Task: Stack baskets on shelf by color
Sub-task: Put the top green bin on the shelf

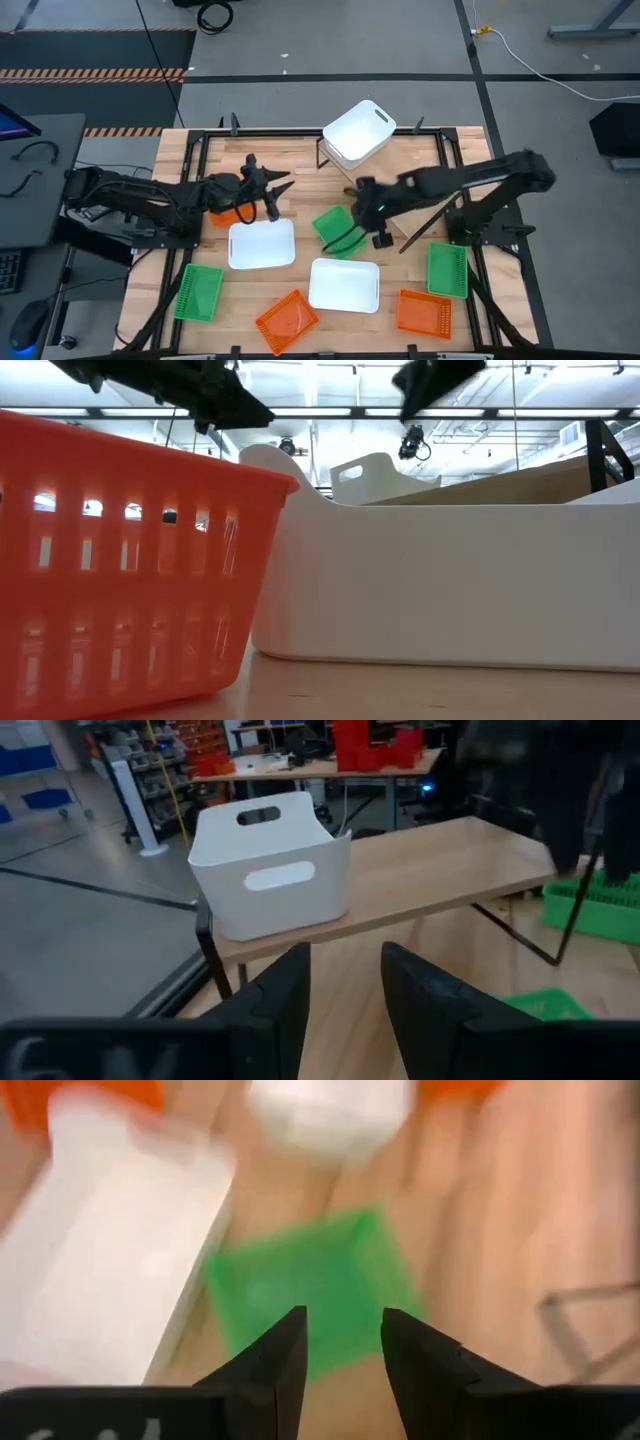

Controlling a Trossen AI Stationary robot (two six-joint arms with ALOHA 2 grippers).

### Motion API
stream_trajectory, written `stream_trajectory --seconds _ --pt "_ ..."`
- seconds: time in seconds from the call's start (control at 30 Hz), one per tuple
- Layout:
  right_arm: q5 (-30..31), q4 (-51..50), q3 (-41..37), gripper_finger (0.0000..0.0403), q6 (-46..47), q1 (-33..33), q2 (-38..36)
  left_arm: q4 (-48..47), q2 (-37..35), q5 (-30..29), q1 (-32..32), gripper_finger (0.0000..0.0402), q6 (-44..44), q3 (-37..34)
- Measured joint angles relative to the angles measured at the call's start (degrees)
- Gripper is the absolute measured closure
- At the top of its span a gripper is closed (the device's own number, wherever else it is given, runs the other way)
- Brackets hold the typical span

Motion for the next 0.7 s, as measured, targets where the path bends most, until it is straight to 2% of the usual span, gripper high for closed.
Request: stream_trajectory --seconds 0.17,0.43,0.7 --pt "-0.91 -8.35 1.63 0.0268 0.88 2.64 6.83 -2.12 -0.65 0.00 -1.16 0.0269 0.82 -0.05" --pt "-2.60 -7.94 1.69 0.0268 0.05 6.35 13.59 -4.27 -3.86 -0.01 -1.01 0.0269 2.15 -0.02" --pt "-2.61 -7.85 1.69 0.0268 -2.32 6.42 19.65 -4.67 -7.39 0.00 -1.06 0.0269 2.12 0.01"
